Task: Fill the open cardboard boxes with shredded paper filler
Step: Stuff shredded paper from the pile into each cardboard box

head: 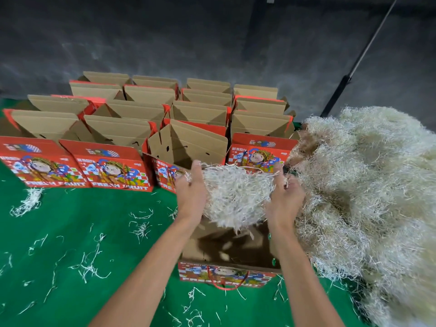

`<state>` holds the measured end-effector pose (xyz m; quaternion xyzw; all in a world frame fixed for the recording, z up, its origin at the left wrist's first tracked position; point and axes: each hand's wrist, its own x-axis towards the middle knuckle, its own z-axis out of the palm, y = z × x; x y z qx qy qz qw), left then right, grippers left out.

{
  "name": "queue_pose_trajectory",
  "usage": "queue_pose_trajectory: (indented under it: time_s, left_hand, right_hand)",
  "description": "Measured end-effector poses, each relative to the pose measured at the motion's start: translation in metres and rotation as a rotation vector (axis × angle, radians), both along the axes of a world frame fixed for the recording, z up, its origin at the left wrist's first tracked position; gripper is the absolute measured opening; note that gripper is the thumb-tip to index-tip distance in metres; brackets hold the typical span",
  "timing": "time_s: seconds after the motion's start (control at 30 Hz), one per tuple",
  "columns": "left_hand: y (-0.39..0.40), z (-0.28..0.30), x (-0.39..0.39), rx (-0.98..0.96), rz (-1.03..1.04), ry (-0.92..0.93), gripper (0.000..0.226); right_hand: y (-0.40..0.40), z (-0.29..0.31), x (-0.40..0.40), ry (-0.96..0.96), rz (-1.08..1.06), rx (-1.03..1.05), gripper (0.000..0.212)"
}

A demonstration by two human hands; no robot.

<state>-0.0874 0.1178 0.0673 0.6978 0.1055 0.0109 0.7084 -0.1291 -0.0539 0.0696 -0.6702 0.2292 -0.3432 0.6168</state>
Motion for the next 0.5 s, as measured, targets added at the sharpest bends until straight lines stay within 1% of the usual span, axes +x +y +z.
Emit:
queue_pose_trajectory:
  time_s: [0.07, 0.13, 0.17, 0.2, 0.23, 0.27, 0.33, 0.37, 0.4, 0.43, 0.5]
  left_hand:
    - [-0.008, -0.003, -0.009, 0.044, -0.044, -0.009, 0.068]
    - [0.003, 0.0, -0.001, -0.008, 0.026, -0.008, 0.055]
    - [0.011, 0.0, 0.007, -0.059, 0.082, 0.011, 0.057]
    - [0.018, 0.002, 0.012, -0.089, 0.11, 0.05, 0.065]
    - [0.022, 0.003, 0.013, -0.085, 0.109, 0.091, 0.073]
    - [0.02, 0.003, 0.011, -0.065, 0.087, 0.11, 0.076]
    - [0.008, 0.005, 0.001, 0.003, -0.023, 0.074, 0.063]
    - [0.005, 0.007, -0.002, 0.059, -0.085, 0.07, 0.058]
    - [0.006, 0.009, -0.004, 0.125, -0.16, 0.092, 0.061]
    - [0.011, 0.013, -0.005, 0.187, -0.255, 0.117, 0.071]
    - [0.029, 0.021, -0.001, 0.295, -0.46, 0.162, 0.105]
  right_hand:
    - [0.009, -0.002, 0.003, 0.029, 0.048, -0.026, 0.044]
    - [0.002, 0.001, -0.001, 0.039, 0.052, 0.067, 0.038]
    - [-0.008, 0.001, -0.003, 0.03, 0.023, 0.11, 0.038]
    - [-0.018, 0.002, -0.004, 0.034, -0.027, 0.11, 0.041]
    - [-0.024, 0.002, -0.004, 0.048, -0.064, 0.08, 0.043]
    - [-0.026, 0.001, -0.003, 0.051, -0.06, 0.052, 0.041]
    - [-0.016, 0.0, -0.002, 0.04, 0.04, 0.029, 0.04]
    - [-0.012, 0.0, -0.002, 0.043, 0.085, -0.003, 0.043]
    - [-0.011, 0.002, -0.004, 0.048, 0.117, -0.045, 0.048]
    - [-0.014, 0.005, -0.006, 0.055, 0.149, -0.081, 0.054]
    - [-0.024, 0.014, -0.01, 0.094, 0.194, -0.13, 0.064]
